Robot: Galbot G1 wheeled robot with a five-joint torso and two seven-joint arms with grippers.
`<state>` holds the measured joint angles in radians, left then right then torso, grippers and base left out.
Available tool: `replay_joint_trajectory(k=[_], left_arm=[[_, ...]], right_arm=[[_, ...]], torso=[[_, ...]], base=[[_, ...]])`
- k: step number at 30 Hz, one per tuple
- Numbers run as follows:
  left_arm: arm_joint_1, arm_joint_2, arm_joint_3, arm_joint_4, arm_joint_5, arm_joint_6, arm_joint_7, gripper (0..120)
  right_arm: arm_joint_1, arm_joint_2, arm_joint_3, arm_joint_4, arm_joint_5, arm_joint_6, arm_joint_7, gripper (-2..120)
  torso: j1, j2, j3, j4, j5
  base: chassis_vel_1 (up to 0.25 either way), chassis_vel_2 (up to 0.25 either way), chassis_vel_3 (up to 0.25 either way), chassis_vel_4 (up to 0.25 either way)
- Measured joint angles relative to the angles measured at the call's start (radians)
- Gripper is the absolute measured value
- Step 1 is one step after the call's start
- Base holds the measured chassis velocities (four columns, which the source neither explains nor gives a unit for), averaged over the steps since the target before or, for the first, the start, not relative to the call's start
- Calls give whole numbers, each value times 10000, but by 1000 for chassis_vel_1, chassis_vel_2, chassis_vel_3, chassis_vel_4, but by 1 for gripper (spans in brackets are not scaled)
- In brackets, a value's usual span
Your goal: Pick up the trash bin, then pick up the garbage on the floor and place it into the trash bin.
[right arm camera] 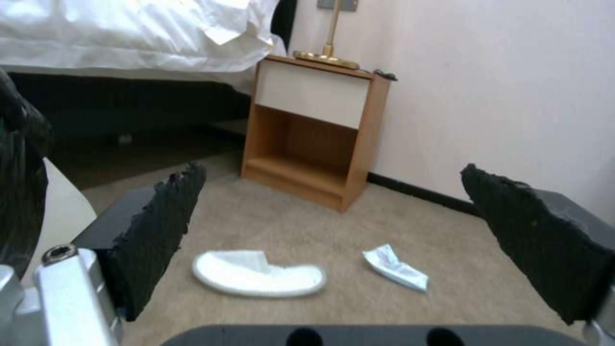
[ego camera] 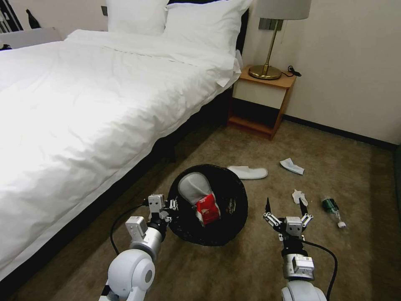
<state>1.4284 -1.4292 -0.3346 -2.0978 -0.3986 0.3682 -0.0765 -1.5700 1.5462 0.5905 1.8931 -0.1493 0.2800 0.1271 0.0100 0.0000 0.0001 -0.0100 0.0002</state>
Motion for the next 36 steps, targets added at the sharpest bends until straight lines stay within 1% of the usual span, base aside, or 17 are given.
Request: replay_joint_trajectory(k=[2,3,10,11,12,16,17,28,31,33,34,36], left_arm=[[0,-7,-3,3,17,0,2,0],[0,-15,-5,6,46,0,25,0],[85,-30,-16,11,137,-40,131,0],[103,-29,-18,12,154,-43,160,0],[113,-27,-20,12,155,-52,187,0],[120,-24,-11,12,155,-52,240,0],[128,-23,-8,12,152,-53,298,0],[99,-51,32,-8,113,-73,331,0],[116,-39,70,-39,95,-118,341,0],[114,14,103,-87,78,-185,405,0],[114,14,103,-87,78,-185,405,0],[25,86,91,-145,35,-201,482,0]], right_arm=[[6,0,-11,-8,4,0,1,100],[21,-2,-9,-16,-11,9,2,100],[54,12,-27,-48,-81,43,9,100],[67,12,-26,-48,-103,52,13,100],[90,11,-31,-52,-132,127,-10,100],[106,8,-25,-60,-188,235,-57,100],[108,3,-35,-75,-210,320,-87,100],[93,-213,-143,-134,-343,474,-95,100],[23,-429,-204,-145,-429,473,-88,100],[-257,-1043,-367,-43,-50,242,-171,100],[-257,-1043,-367,-43,-50,242,-171,100],[-681,-1944,-543,280,953,-299,-494,100]], torso=[[0,0,0,1,4],[0,0,-1,1,-8],[2,0,1,3,0],[2,0,0,2,-5],[4,-1,1,2,-1],[5,0,1,0,-4],[5,0,2,1,1],[-1,0,-1,1,-2],[0,0,-1,1,-1],[0,0,-1,1,-1],[0,0,-1,1,-1],[0,0,-1,0,0]], base=[[-264,226,262,-229],[-247,286,261,-275],[-243,279,252,-293],[-251,278,242,-235],[-206,219,242,-213],[-182,174,172,-180],[-68,118,41,-45],[1,5,-6,-4],[0,0,0,0],[0,0,0,0],[0,0,0,0],[0,0,0,0]])
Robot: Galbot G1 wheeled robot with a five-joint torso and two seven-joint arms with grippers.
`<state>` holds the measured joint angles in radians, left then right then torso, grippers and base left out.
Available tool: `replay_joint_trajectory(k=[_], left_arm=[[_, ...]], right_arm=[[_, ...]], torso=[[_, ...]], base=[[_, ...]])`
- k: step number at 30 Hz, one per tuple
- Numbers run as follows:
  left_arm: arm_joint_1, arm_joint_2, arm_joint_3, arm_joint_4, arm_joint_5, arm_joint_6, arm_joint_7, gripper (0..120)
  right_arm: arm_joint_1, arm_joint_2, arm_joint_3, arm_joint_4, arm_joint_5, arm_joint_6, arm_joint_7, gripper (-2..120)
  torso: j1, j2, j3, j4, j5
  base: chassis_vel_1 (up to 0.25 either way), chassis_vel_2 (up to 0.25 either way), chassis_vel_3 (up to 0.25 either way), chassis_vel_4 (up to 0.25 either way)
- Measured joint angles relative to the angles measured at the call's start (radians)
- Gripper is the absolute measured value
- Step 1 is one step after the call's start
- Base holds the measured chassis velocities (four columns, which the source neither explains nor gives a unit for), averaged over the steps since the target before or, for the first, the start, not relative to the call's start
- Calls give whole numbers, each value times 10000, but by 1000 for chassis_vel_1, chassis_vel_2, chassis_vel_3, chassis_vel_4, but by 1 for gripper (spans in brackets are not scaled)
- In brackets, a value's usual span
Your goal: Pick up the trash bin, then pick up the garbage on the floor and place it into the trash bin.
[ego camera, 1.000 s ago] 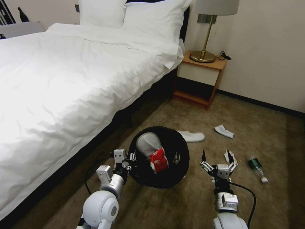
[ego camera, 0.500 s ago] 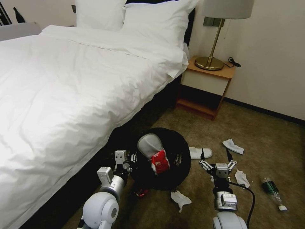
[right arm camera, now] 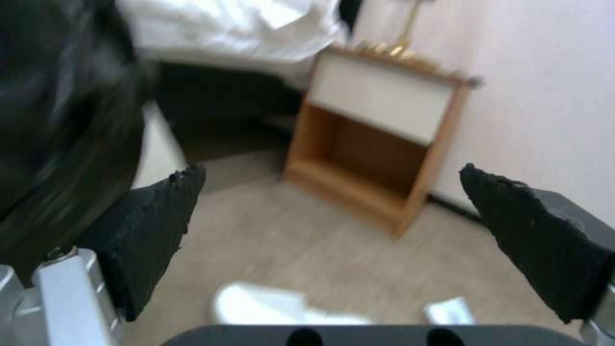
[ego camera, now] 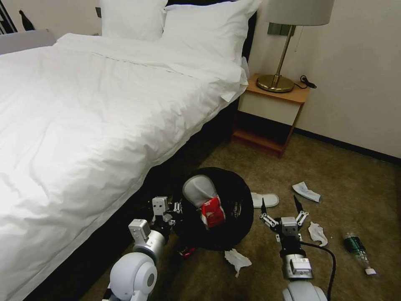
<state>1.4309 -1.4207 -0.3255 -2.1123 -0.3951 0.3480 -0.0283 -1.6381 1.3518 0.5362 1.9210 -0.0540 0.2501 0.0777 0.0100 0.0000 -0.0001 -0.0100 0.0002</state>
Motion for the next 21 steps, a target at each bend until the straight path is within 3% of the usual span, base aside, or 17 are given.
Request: replay_joint_trajectory(k=[1,2,4,5,7,8,11,21], left_arm=[[-78,17,-39,-23,-31,0,48,0],[-78,17,-39,-23,-31,0,48,0],[-256,11,-161,-37,-118,-1,126,0],[-256,11,-161,-37,-118,-1,126,0],[-517,-68,-318,-32,-180,-1,217,0],[-517,-68,-318,-32,-180,-1,217,0],[-773,-138,-376,-29,-252,-3,244,0],[-1165,-331,-425,188,-191,-4,325,0]], right_arm=[[-191,-465,-35,133,466,-211,-256,100],[-191,-465,-35,133,466,-211,-256,100],[-466,-1415,-140,246,1176,-531,-579,100],[-466,-1415,-140,246,1176,-531,-579,100],[-671,-2754,-283,233,1852,-842,-832,100],[-671,-2754,-283,233,1852,-842,-832,100],[-854,-3824,-418,13,2207,-973,-1275,100],[-1148,-5336,-559,-212,3308,-939,-3161,100]], torso=[[0,0,0,1,-3],[0,0,0,1,-3],[0,0,0,-1,3],[0,0,0,-1,3],[0,0,0,0,-3],[0,0,0,0,-3],[0,0,0,1,1],[1,0,0,1,-1]], base=[[0,0,0,0],[0,0,0,0],[0,0,0,0],[0,0,0,0],[0,0,0,0],[0,0,0,0],[0,0,0,0],[0,0,0,0]])
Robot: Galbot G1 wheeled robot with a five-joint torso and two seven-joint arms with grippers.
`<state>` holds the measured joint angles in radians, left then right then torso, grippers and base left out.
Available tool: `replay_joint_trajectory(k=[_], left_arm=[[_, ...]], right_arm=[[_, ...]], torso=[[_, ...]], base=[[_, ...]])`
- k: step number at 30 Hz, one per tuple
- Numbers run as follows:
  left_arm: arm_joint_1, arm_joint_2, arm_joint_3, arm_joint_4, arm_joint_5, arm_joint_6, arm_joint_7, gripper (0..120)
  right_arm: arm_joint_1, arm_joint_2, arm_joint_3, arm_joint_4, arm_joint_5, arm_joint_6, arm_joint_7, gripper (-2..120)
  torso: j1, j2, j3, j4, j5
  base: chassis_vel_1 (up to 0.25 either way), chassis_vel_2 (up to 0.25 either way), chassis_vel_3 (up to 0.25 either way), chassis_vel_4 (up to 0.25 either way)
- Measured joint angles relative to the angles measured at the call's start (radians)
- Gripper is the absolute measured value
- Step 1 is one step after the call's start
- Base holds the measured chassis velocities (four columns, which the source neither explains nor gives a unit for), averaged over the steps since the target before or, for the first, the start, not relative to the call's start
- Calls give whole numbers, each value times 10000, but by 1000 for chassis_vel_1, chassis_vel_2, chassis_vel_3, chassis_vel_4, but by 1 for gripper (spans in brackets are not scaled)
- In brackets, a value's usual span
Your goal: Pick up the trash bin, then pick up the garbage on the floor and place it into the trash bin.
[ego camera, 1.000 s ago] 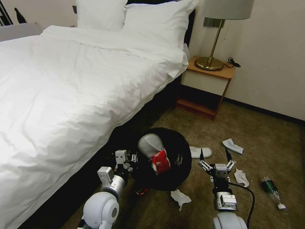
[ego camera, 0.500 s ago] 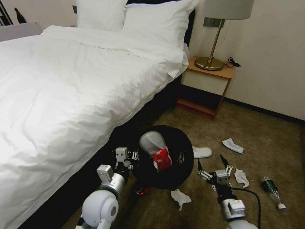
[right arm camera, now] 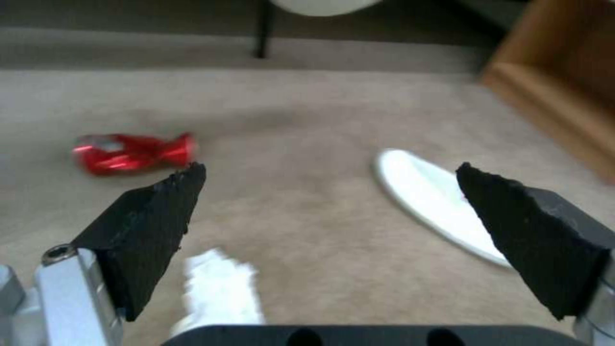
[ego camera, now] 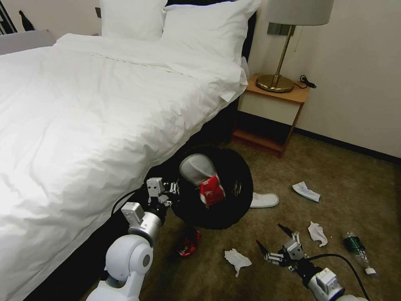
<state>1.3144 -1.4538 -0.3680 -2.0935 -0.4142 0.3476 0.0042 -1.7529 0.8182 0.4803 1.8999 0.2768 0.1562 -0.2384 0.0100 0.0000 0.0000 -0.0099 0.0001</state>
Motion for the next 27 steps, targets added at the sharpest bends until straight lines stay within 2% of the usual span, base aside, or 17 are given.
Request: replay_joint_trajectory(k=[2,3,5,10,14,22,27], left_arm=[[-52,-64,9,101,46,-12,6,0],[-52,-64,9,101,46,-12,6,0],[-46,-119,46,168,121,-15,24,0],[5,-168,80,252,212,-43,33,0],[145,-233,155,369,460,-180,76,0],[338,-358,252,425,729,-264,90,0],[354,-361,334,507,806,-289,118,0]], right_arm=[[-40,-402,9,-96,423,134,-796,100],[-40,-402,9,-96,423,134,-796,100],[-40,-655,62,-186,712,152,-1691,100],[105,-809,-55,-346,746,135,-2133,100],[641,-832,-476,-697,726,56,-3067,100],[2016,-549,-1592,-1556,778,-95,-3642,100],[2411,-281,-1894,-2048,729,-124,-3819,100]], torso=[[0,0,0,0,0],[0,0,0,0,0],[0,0,0,-1,0],[0,0,0,-1,-1],[0,0,0,-2,0],[0,0,0,2,-1],[0,0,0,-2,-2]], base=[[0,0,0,0],[0,0,0,0],[0,0,0,0],[0,0,0,0],[0,0,0,0],[0,0,0,0],[0,0,0,0]])
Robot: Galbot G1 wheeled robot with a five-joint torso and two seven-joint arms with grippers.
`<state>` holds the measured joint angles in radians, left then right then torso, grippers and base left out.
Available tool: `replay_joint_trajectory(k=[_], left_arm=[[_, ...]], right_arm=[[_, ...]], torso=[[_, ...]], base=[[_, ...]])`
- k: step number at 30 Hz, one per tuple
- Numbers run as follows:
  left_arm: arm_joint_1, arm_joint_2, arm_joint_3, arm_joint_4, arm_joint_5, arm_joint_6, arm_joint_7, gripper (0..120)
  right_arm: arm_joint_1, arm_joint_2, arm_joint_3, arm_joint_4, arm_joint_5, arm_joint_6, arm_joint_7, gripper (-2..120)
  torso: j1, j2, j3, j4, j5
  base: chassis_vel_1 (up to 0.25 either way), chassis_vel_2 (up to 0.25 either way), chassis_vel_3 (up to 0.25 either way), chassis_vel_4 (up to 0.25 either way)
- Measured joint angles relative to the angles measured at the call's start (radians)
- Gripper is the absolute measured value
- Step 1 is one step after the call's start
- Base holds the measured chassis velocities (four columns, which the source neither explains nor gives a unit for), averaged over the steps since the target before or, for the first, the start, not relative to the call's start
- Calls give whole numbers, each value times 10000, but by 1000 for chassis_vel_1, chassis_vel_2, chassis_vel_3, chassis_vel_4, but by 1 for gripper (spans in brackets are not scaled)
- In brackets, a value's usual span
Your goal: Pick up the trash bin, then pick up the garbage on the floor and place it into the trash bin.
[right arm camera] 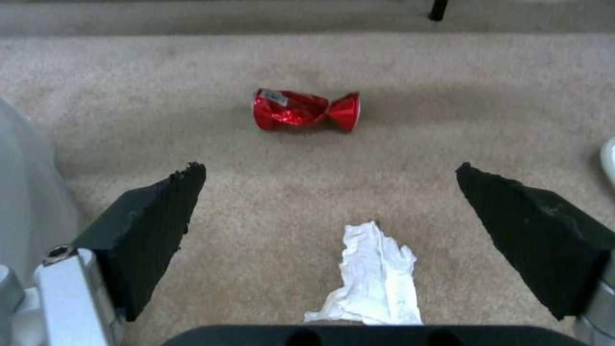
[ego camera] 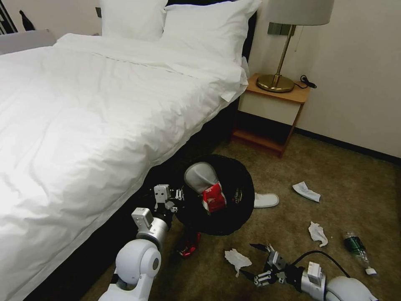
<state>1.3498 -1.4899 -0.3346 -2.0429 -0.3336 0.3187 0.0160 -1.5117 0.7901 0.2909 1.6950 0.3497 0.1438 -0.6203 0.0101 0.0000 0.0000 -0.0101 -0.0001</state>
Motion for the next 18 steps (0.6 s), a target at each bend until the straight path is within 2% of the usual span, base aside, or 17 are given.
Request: replay_joint_trajectory(k=[8,18], left_arm=[[-30,-30,53,149,35,-20,78,0],[-144,-50,91,232,28,-60,110,0]], right_arm=[[812,475,-621,-894,-37,11,-95,100],[1157,1007,-1042,-1783,-235,-50,-100,100]], torso=[[0,0,0,2,1],[0,0,0,2,1]], base=[[0,0,0,0],[0,0,0,0]])
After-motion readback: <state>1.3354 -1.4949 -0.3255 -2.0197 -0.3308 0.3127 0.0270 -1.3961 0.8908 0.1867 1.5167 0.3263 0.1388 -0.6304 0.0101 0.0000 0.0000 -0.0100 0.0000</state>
